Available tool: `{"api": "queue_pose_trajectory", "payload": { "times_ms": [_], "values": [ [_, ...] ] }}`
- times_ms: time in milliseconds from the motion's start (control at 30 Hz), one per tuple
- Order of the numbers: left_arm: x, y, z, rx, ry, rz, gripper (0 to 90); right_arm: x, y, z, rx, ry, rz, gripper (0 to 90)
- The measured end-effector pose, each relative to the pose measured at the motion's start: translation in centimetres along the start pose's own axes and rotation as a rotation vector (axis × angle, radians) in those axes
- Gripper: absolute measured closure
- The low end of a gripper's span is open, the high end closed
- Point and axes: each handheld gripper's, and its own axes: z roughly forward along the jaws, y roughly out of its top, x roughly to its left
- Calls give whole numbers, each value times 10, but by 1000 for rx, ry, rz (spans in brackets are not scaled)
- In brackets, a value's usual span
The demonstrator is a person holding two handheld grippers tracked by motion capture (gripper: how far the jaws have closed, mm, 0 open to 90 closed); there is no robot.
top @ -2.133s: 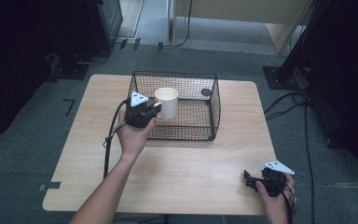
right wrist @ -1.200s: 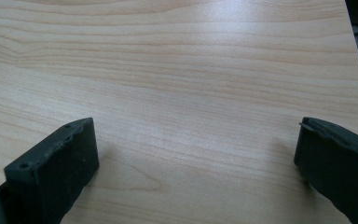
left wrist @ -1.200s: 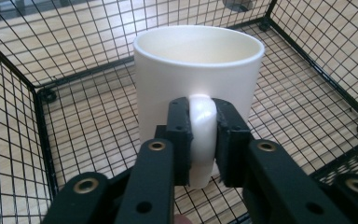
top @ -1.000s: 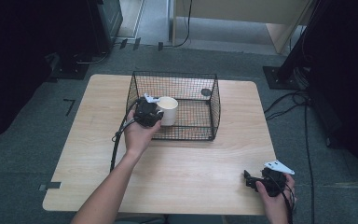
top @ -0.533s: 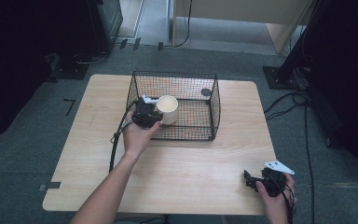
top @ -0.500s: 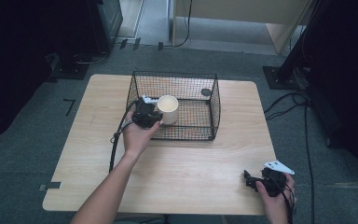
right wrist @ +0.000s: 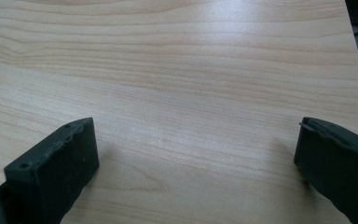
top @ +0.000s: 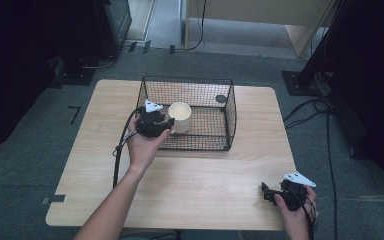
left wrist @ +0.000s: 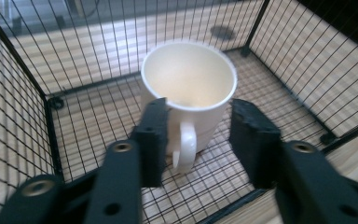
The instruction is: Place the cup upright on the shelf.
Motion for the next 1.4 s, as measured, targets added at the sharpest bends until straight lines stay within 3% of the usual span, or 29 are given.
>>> {"api": "queue_pose_trajectory", "payload": {
  "times_ms": [167, 200, 333, 600, 833, 900, 1067, 1300, 1367, 1400],
  "values": [
    [-5, 2, -20, -30, -16, 18, 231, 0, 0, 0, 0, 0, 0, 0],
    [-5, 2, -24, -29, -26, 14, 131, 0, 0, 0, 0, 0, 0, 0],
    [-5, -2, -37, -26, -69, 2, 9, 0, 0, 0, 0, 0, 0, 0],
    [-2, -19, -59, -31, -35, 12, 0, 0, 0, 0, -1, 1, -1, 0],
    [11, -48, -77, -56, -12, -7, 0, -1, 1, 1, 1, 0, -1, 0],
    [13, -56, -81, -53, -4, 6, 0, -1, 1, 1, 1, 0, -1, 0],
    [22, -81, -90, -77, 40, -1, 0, -1, 1, 1, 1, 0, -3, 0],
    [38, -127, -92, -46, 81, -33, 0, -1, 1, 1, 1, 0, -3, 0],
    [42, -132, -93, -45, 90, -37, 0, -1, 1, 1, 1, 0, -3, 0],
    [50, -143, -94, -39, 111, -49, 0, -1, 1, 1, 1, 0, -3, 0]
  ]
}}
